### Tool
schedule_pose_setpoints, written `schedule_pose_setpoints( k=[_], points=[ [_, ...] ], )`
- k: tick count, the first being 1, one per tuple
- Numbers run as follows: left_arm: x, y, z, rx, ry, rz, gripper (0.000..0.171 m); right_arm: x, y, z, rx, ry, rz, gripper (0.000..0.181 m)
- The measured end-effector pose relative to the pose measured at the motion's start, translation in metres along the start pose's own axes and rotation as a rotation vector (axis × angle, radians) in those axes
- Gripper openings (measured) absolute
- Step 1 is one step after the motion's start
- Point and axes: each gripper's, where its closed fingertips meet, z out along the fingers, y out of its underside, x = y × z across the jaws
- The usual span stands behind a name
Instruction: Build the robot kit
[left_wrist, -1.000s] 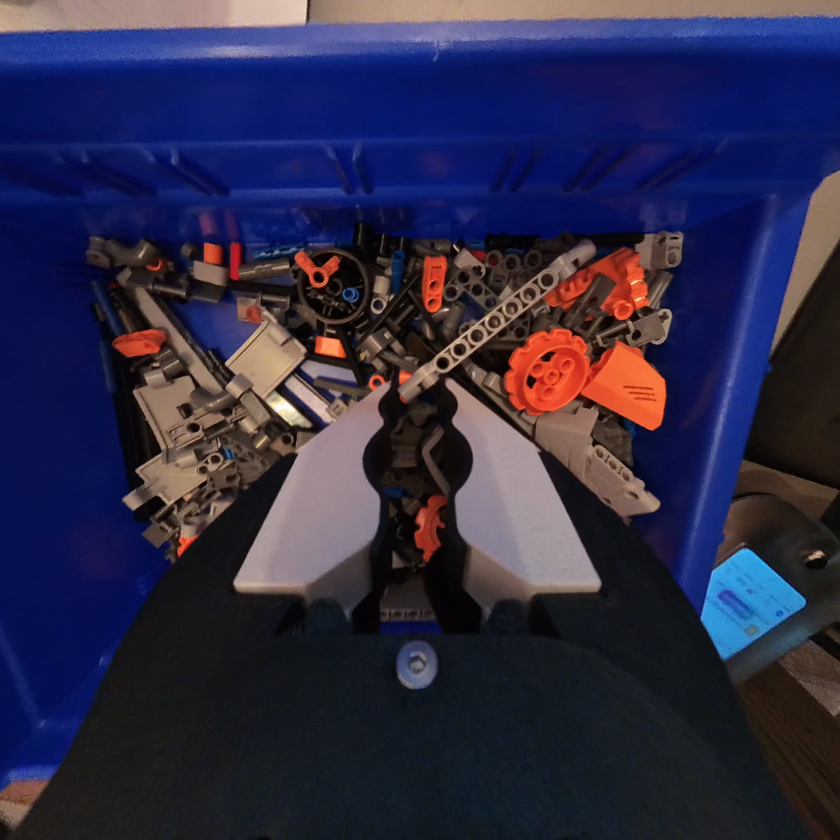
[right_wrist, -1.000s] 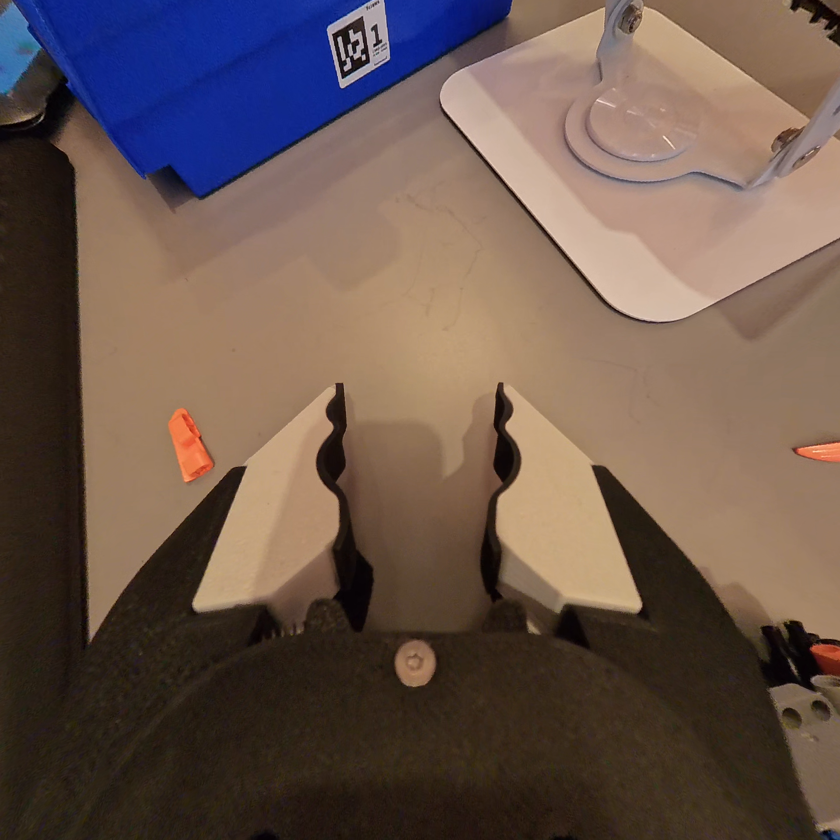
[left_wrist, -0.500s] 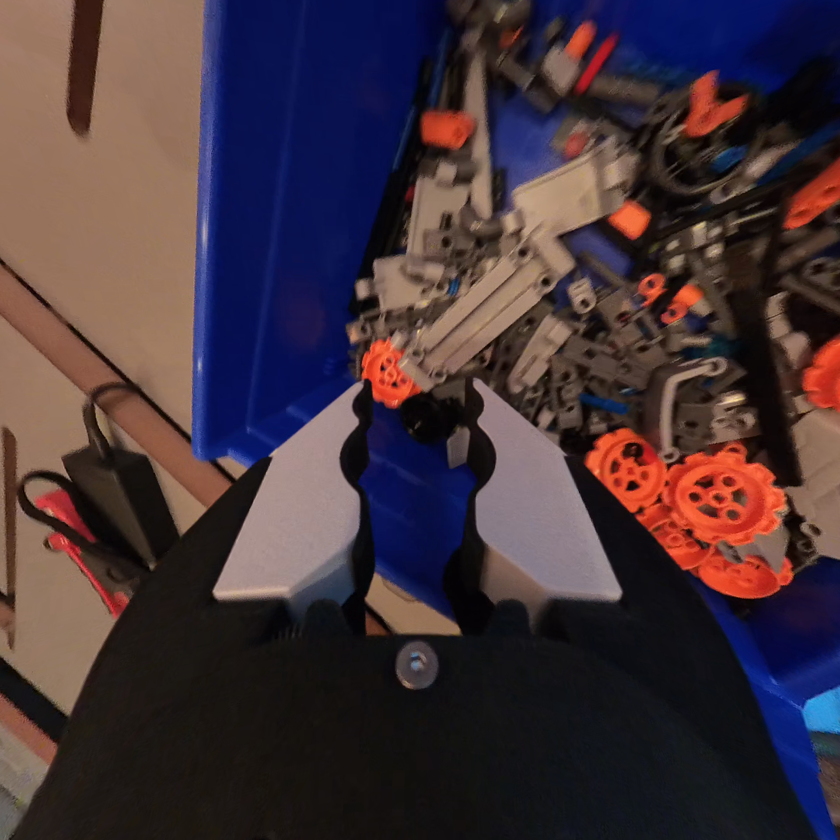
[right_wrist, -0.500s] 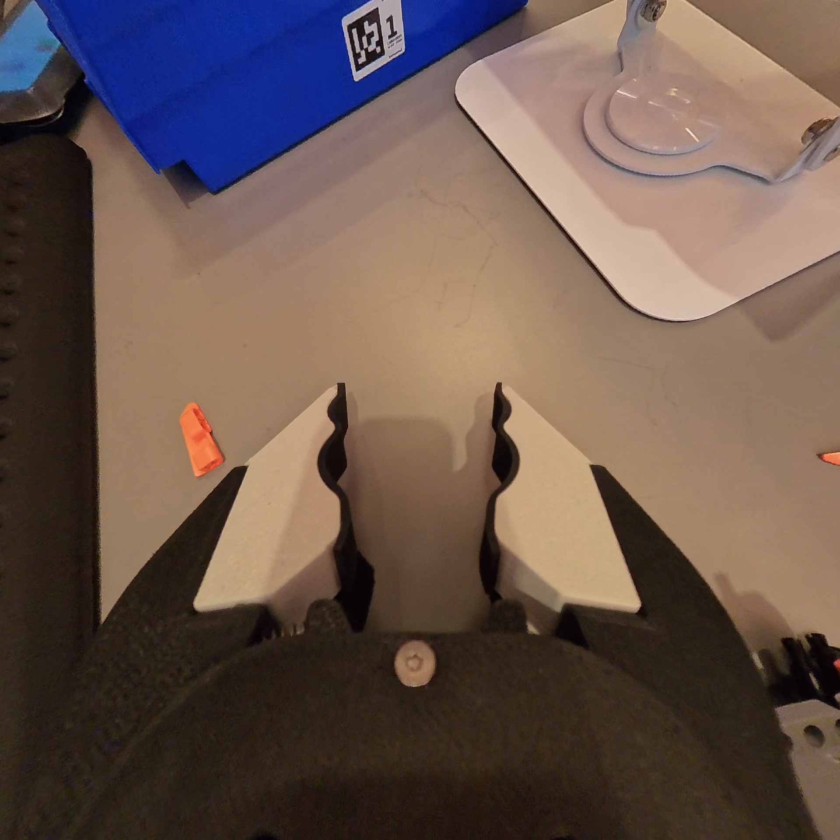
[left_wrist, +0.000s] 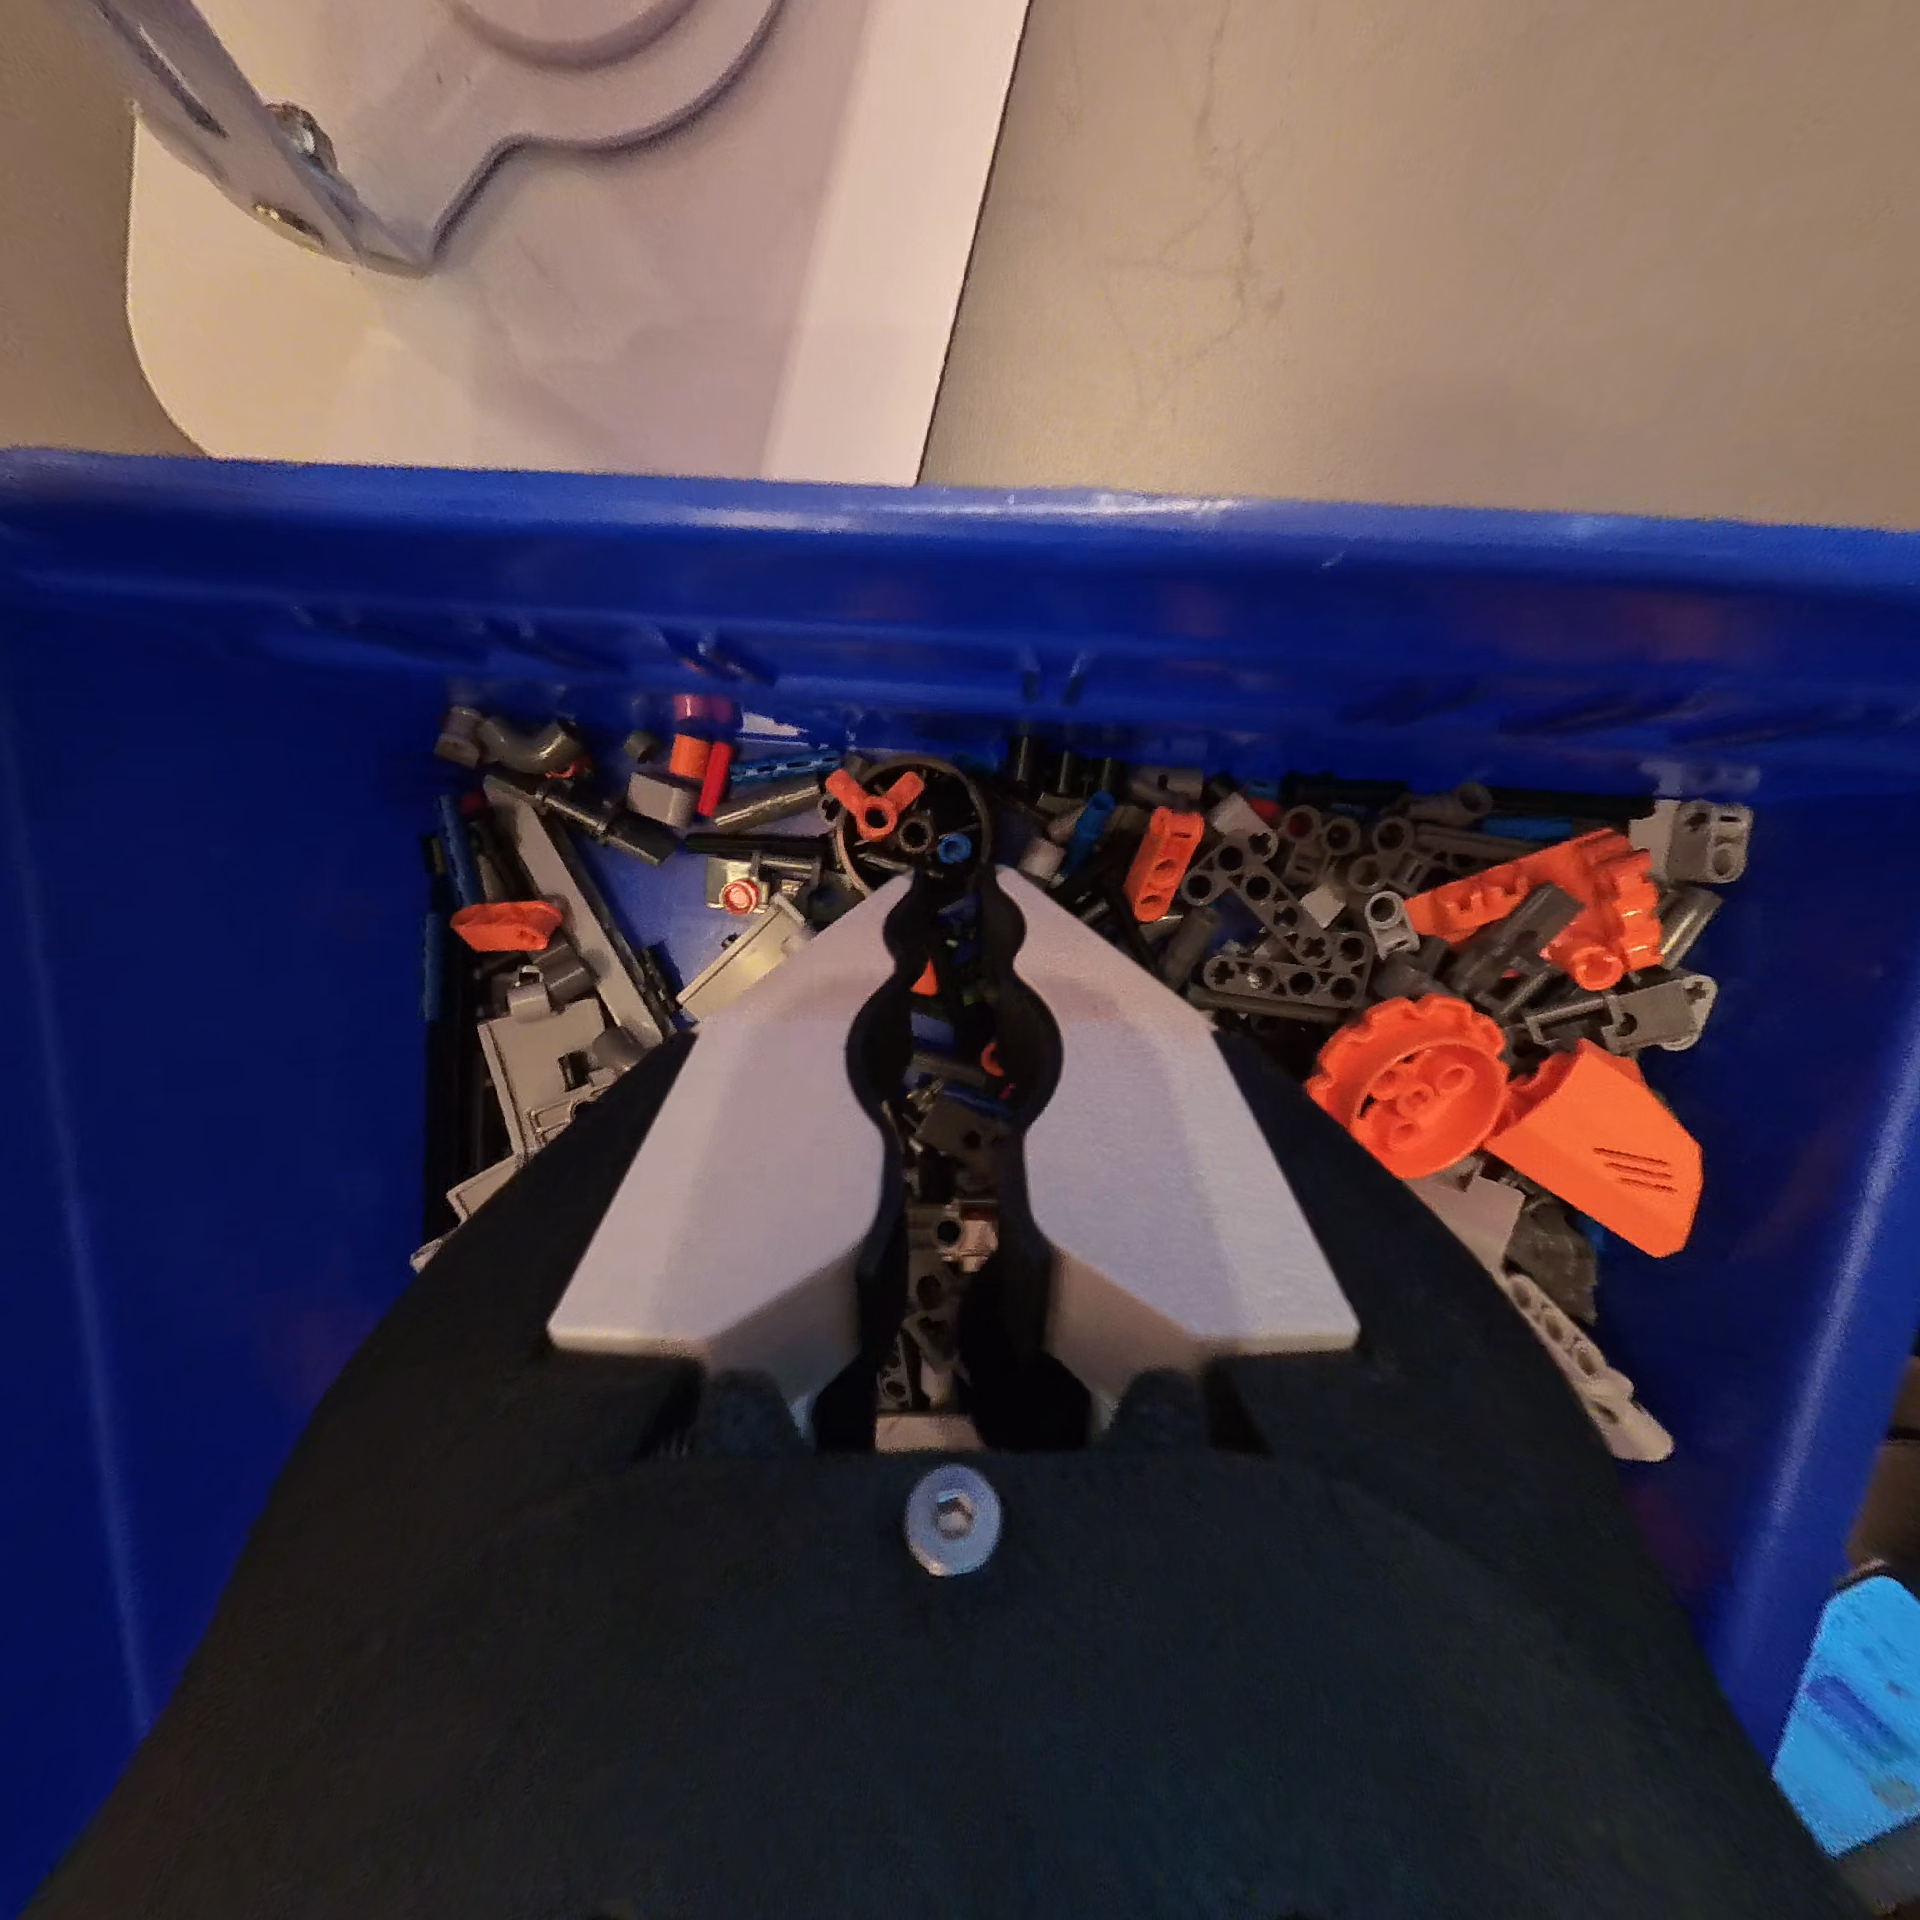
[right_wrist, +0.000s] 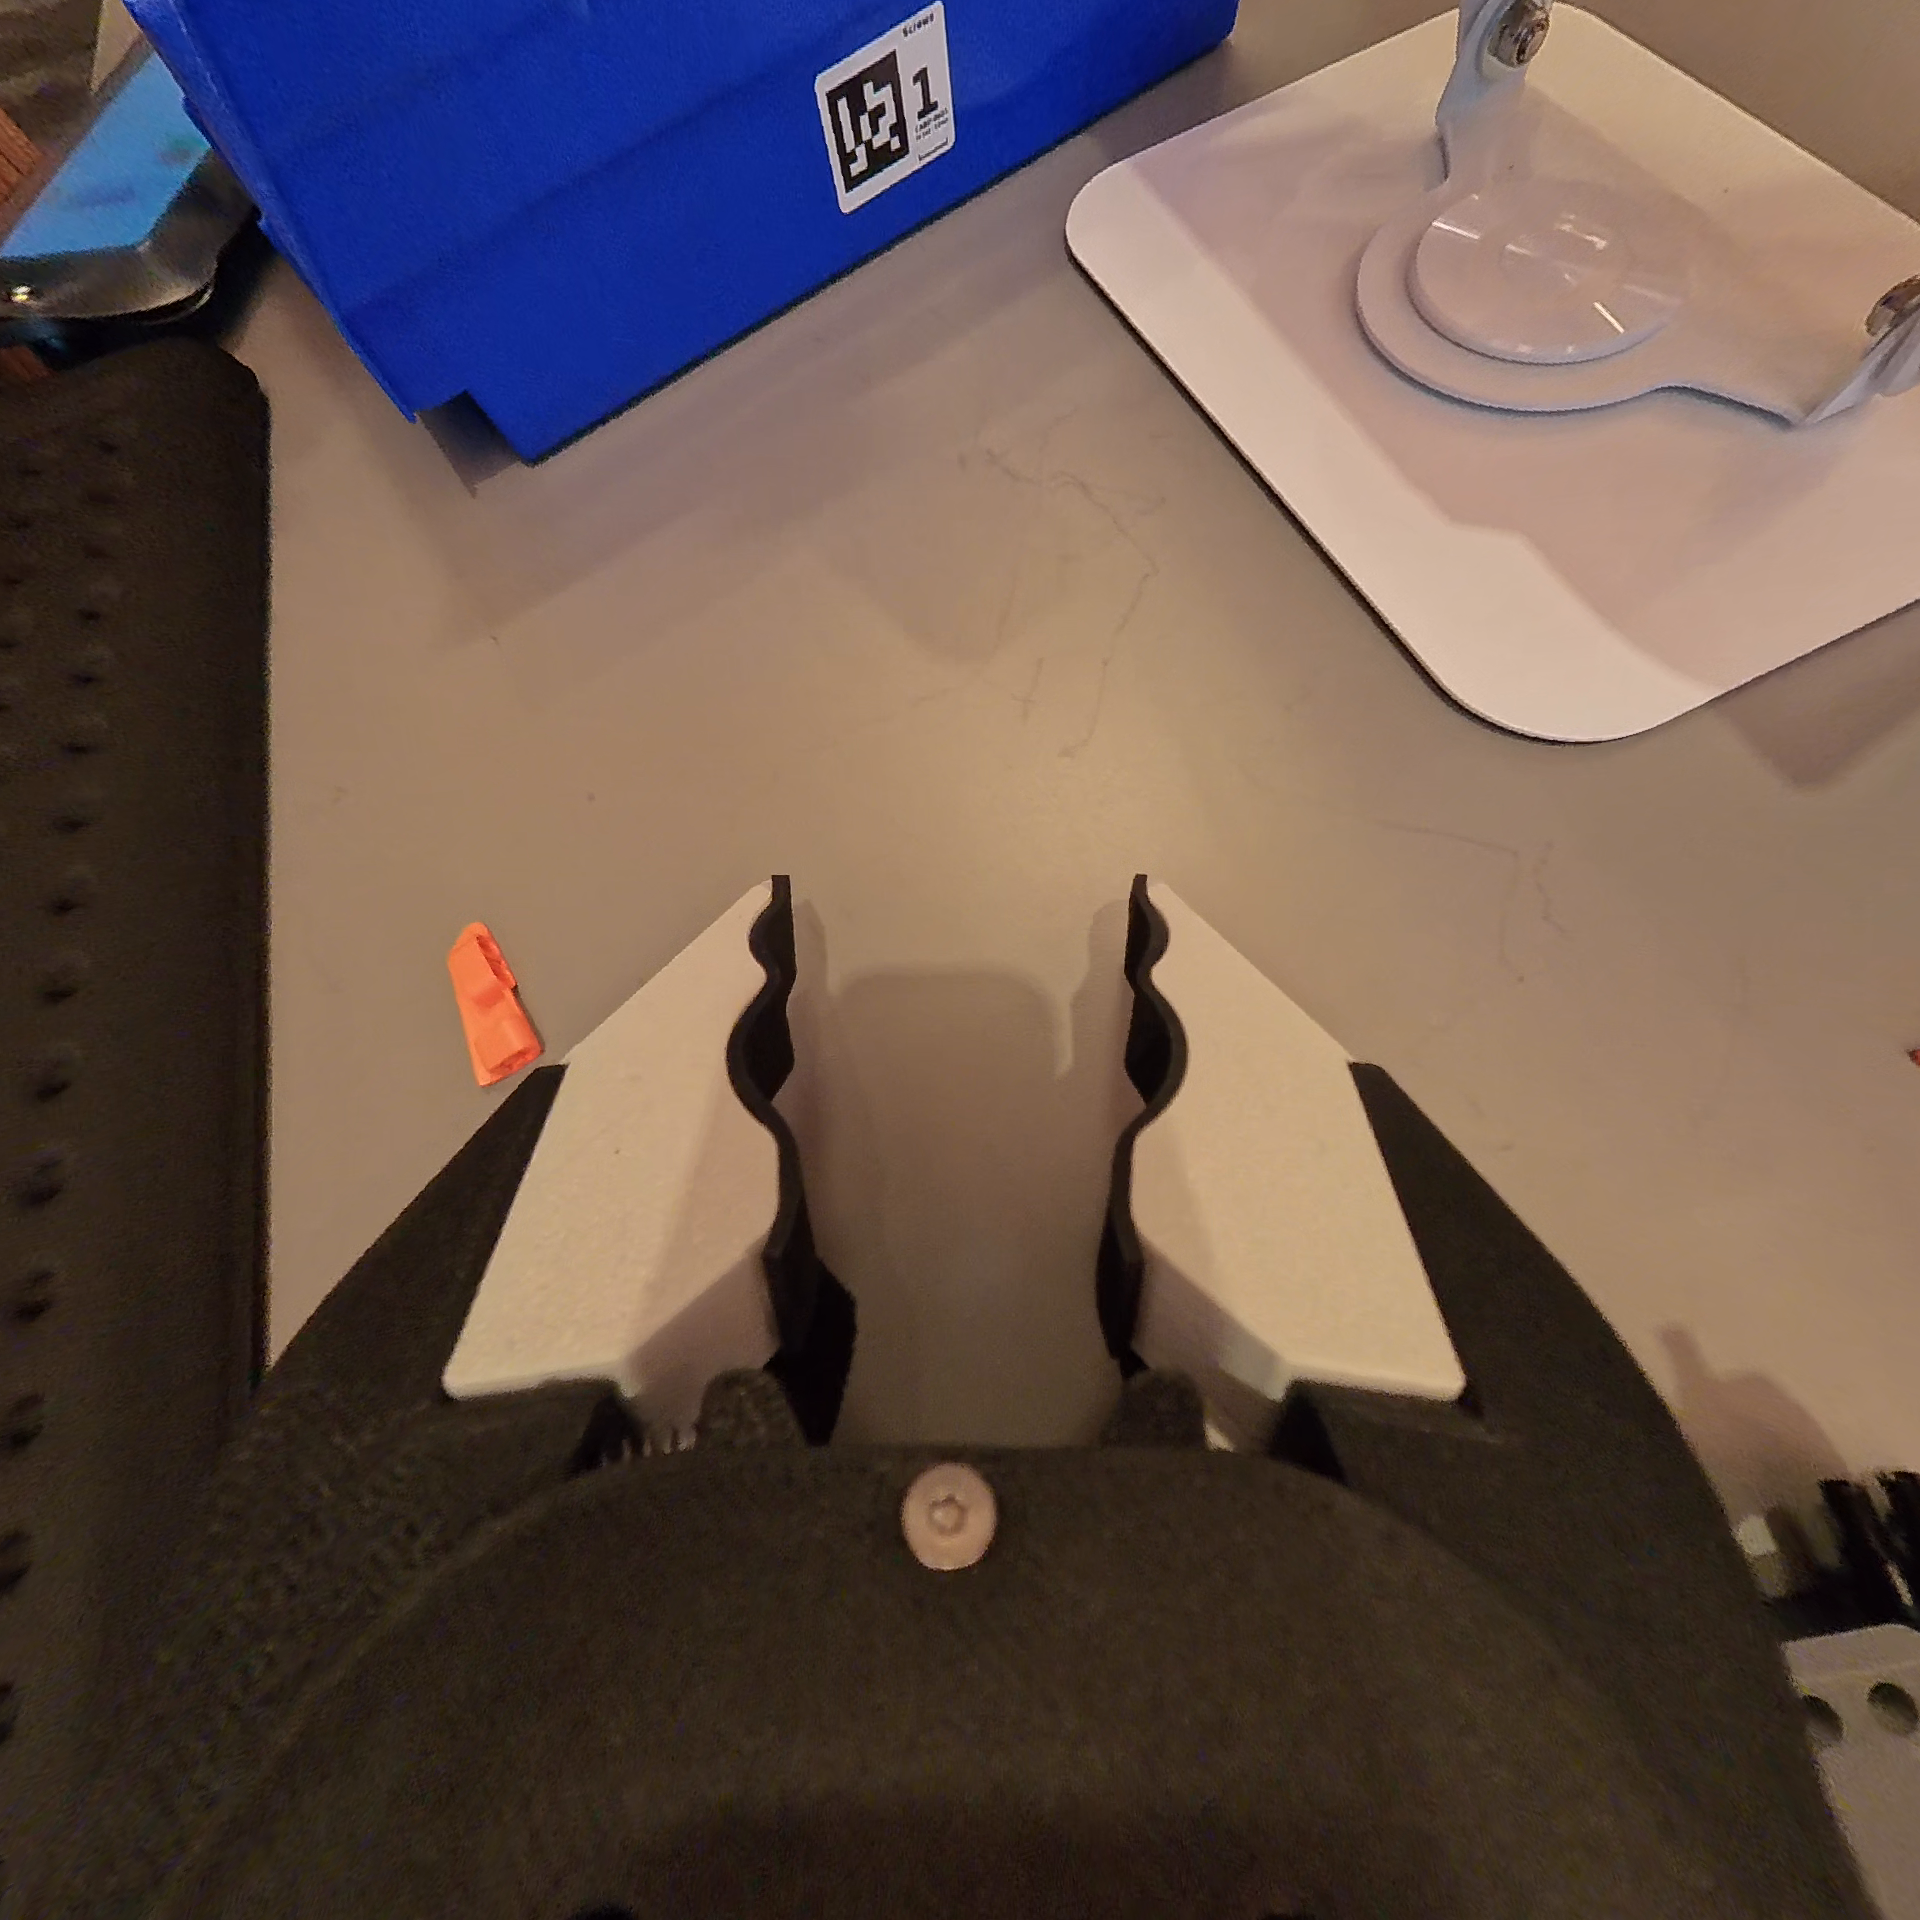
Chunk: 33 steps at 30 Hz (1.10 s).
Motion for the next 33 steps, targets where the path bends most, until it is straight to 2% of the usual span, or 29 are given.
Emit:
schedule_pose_setpoints(
  k=[6, 9, 13, 16, 19, 23, 28, 30, 33],
  points=[
    [0.0, -0.004, 0.001, 0.011, 0.013, 0.005, 0.011, -0.001, -0.001, 0.0, 0.005, -0.007, -0.001, 0.062],
    [0.0, -0.004, 0.004, 0.006, 0.019, 0.006, 0.003, -0.002, -0.001, 0.0, 0.004, -0.006, -0.001, 0.063],
    [0.0, -0.004, 0.001, 0.022, 0.029, -0.006, 0.003, -0.002, -0.002, -0.001, 0.006, -0.008, -0.004, 0.062],
    [0.001, -0.011, -0.013, 0.114, 0.072, -0.043, 0.003, -0.003, -0.002, -0.001, 0.008, -0.008, -0.007, 0.062],
    [0.008, -0.027, -0.037, 0.264, 0.139, -0.044, 0.002, -0.008, -0.008, -0.002, 0.034, -0.02, -0.021, 0.059],
    [0.028, -0.051, -0.073, 0.445, 0.21, -0.008, 0.003, -0.02, -0.043, -0.008, 0.137, -0.003, -0.048, 0.044],
    [0.076, -0.09, -0.109, 0.599, 0.299, 0.024, 0.003, -0.059, -0.126, -0.013, 0.352, 0.016, -0.162, 0.031],
    [0.094, -0.104, -0.116, 0.646, 0.332, 0.019, 0.003, -0.077, -0.15, -0.005, 0.378, 0.039, -0.263, 0.031],
    [0.111, -0.118, -0.117, 0.688, 0.407, -0.047, 0.003, -0.091, -0.165, 0.004, 0.367, 0.148, -0.42, 0.024]
  ],
)
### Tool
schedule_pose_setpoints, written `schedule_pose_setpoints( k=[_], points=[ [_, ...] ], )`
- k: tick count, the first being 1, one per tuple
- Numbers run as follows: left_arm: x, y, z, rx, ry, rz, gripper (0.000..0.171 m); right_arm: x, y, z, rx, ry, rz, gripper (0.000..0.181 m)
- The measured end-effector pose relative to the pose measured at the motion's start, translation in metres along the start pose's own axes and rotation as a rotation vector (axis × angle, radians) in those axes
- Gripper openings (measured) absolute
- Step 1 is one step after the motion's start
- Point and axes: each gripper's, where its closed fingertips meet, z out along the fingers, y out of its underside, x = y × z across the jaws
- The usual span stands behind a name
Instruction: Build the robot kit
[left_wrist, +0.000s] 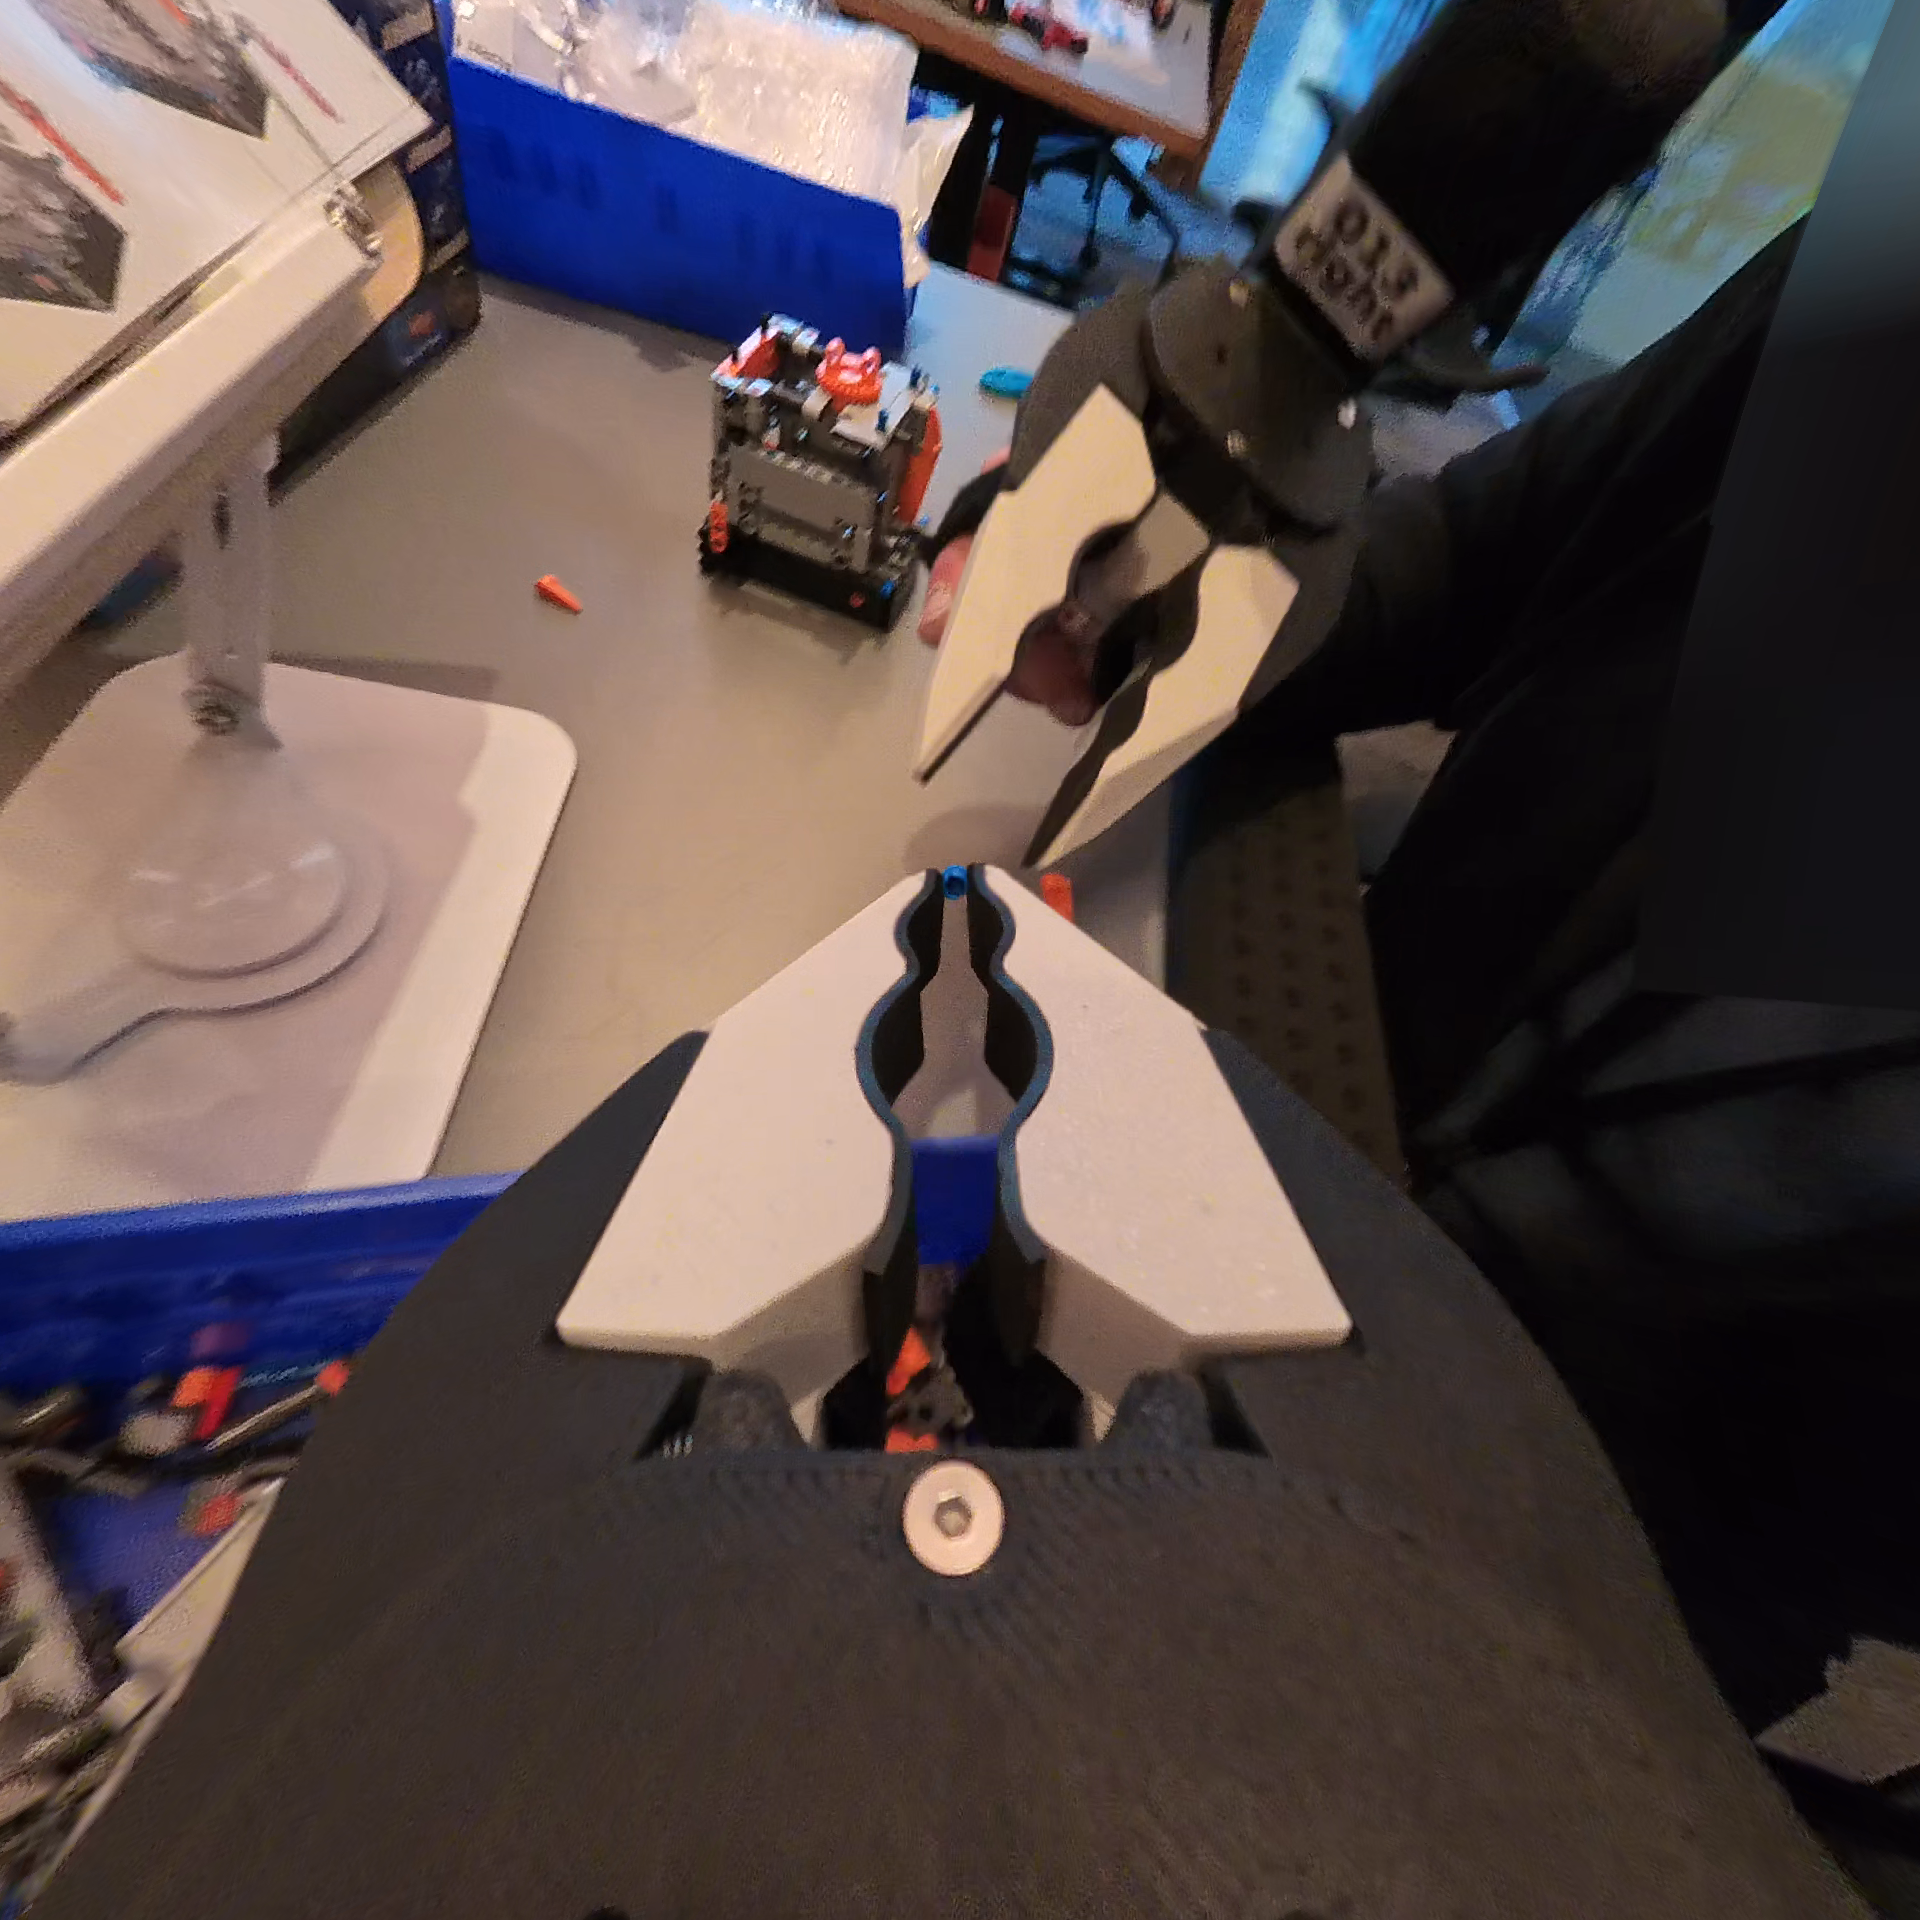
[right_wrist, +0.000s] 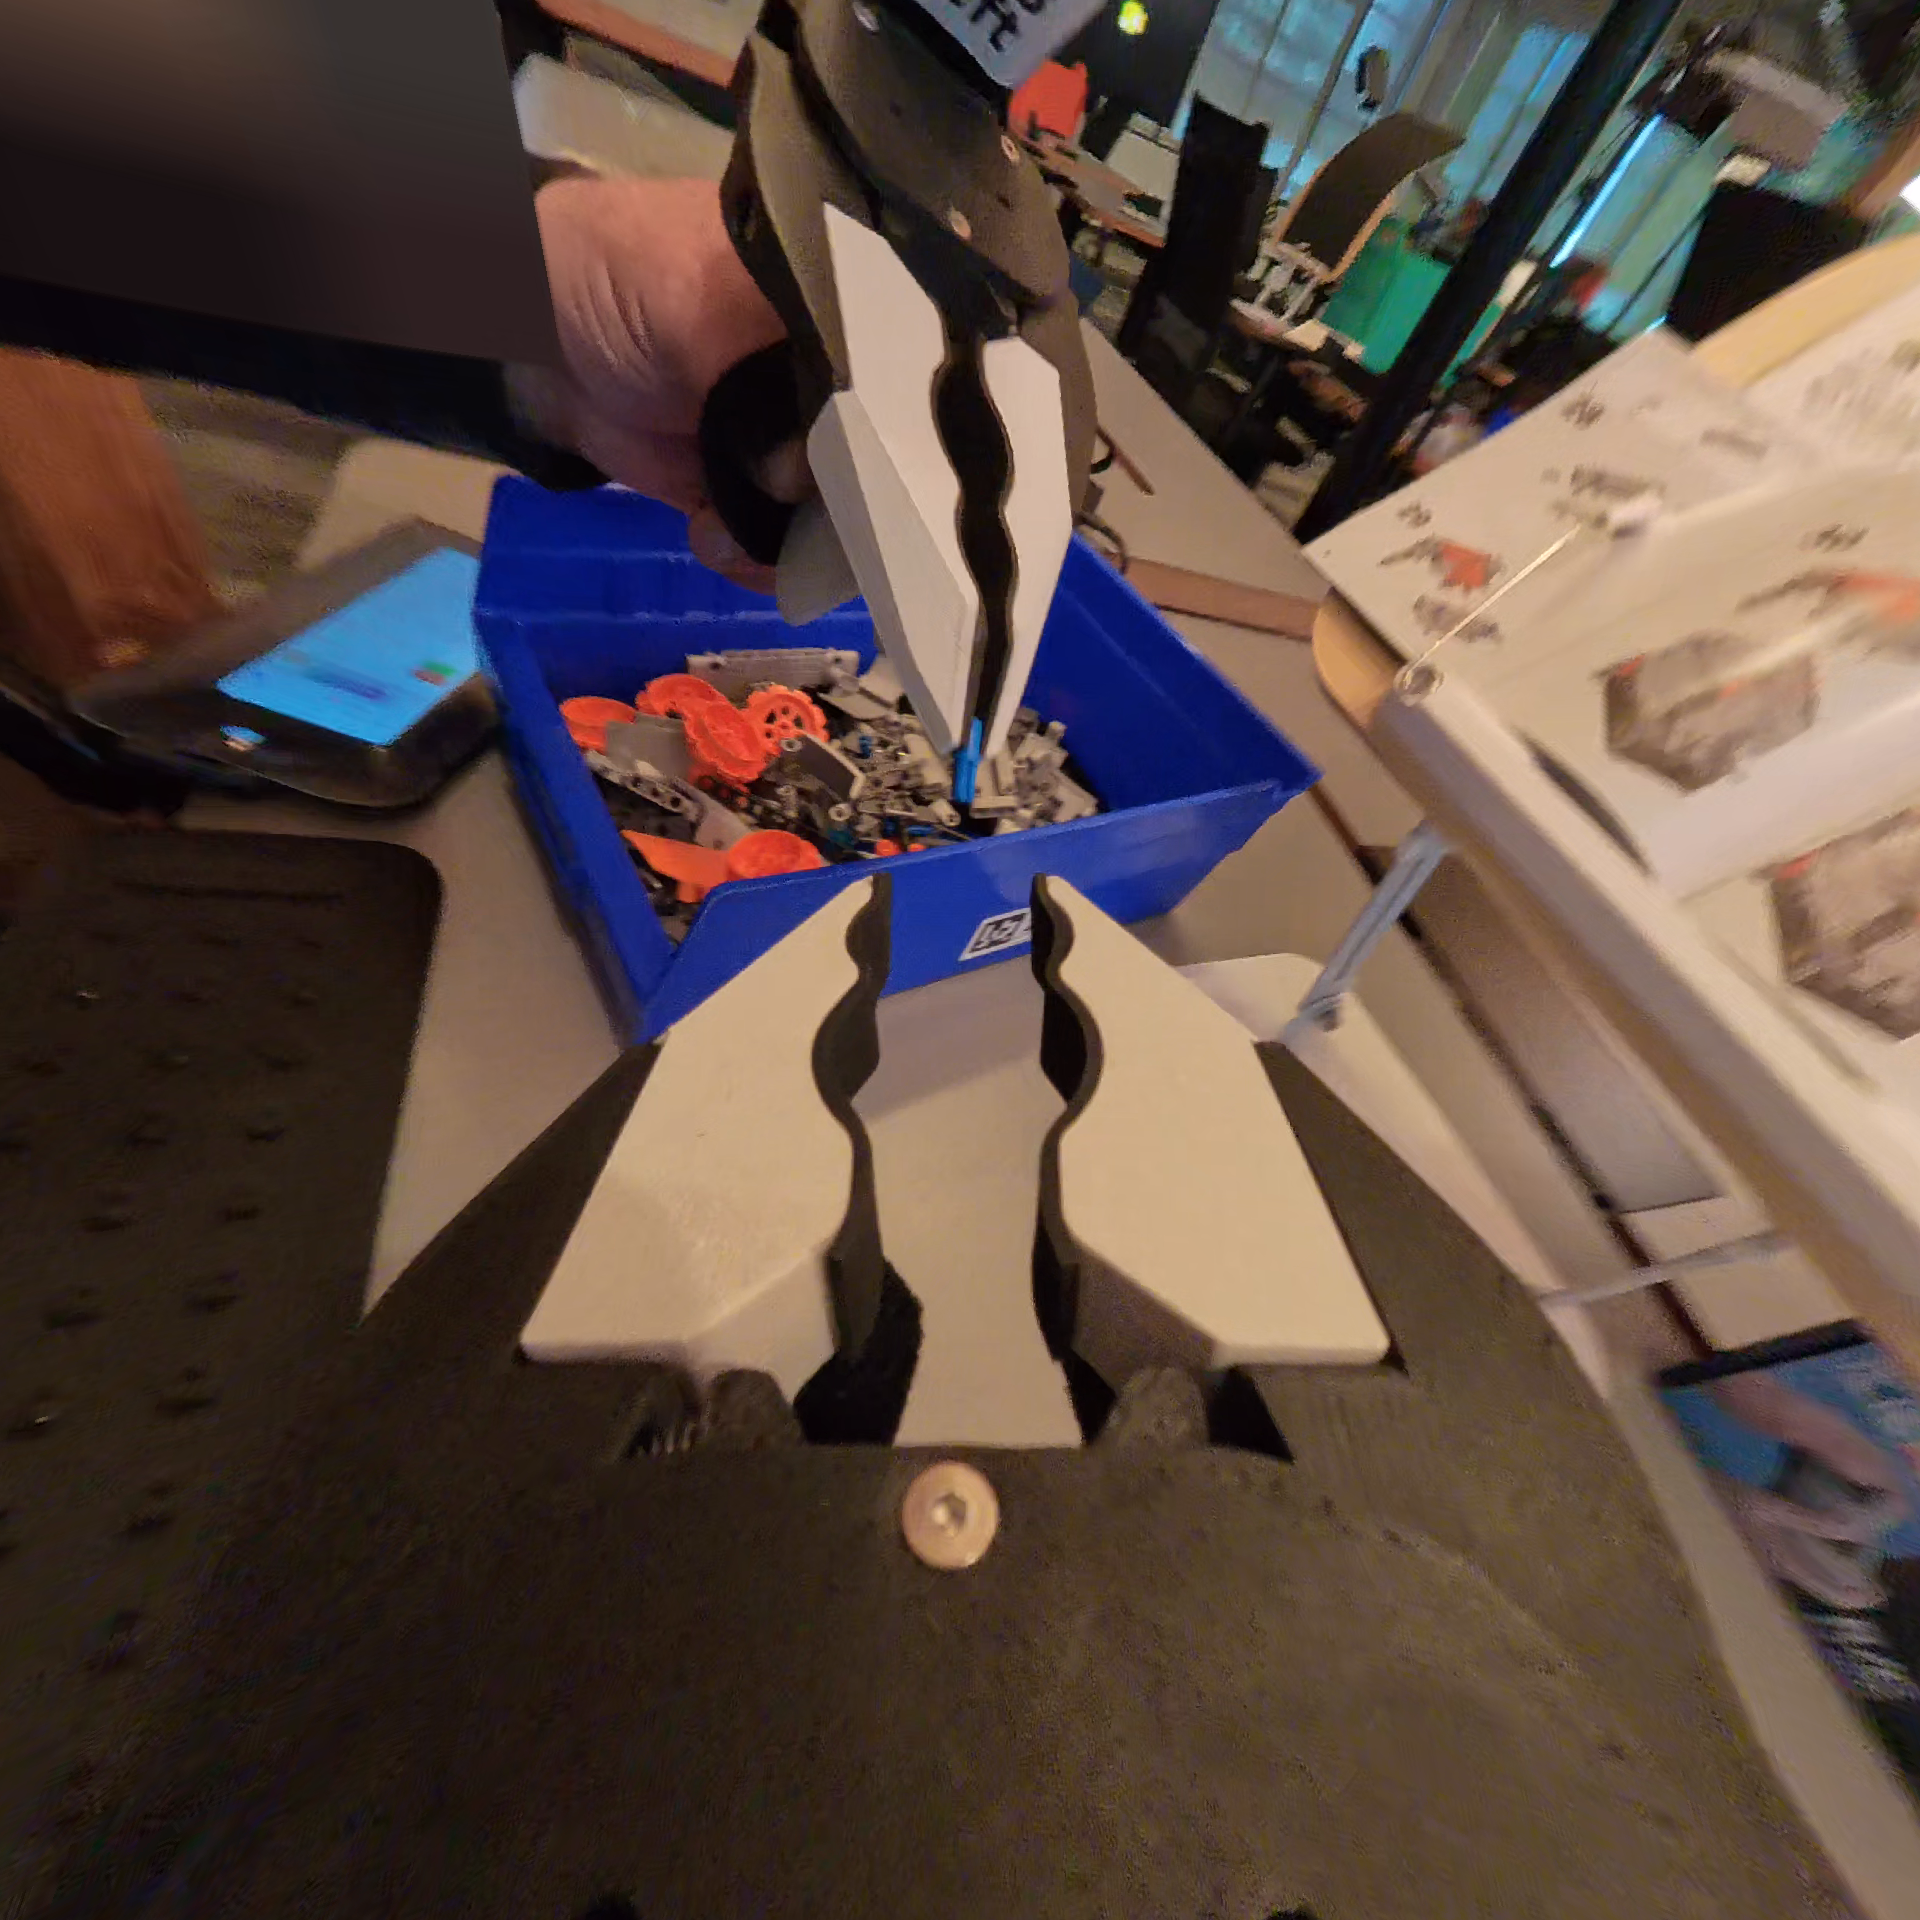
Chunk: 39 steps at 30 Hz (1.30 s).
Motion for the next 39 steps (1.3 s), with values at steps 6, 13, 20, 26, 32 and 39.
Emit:
schedule_pose_setpoints(
  k=[6, 13, 20, 26, 32, 39],
  points=[
    [0.01, -0.003, 0.013, 0.055, 0.051, -0.082, 0.003, -0.009, -0.004, 0.007, -0.032, 0.078, -0.14, 0.014],
    [0.012, -0.001, 0.019, 0.044, 0.059, -0.102, 0.003, -0.004, -0.003, 0.004, -0.03, 0.078, -0.101, 0.002],
    [-0.043, 0.02, -0.033, -0.153, -0.181, -0.06, 0.013, -0.011, 0.064, -0.01, -0.316, -0.162, -0.043, 0.001],
    [-0.089, 0.084, -0.076, -0.394, -0.336, -0.142, 0.014, -0.047, 0.142, -0.033, -0.584, -0.449, 0.071, 0.002],
    [-0.104, 0.123, -0.065, -0.512, -0.335, -0.172, 0.017, -0.065, 0.161, -0.04, -0.634, -0.568, 0.146, 0.002],
    [-0.114, 0.141, -0.049, -0.636, -0.338, -0.115, 0.017, -0.068, 0.16, -0.039, -0.617, -0.595, 0.192, 0.013]
  ],
)
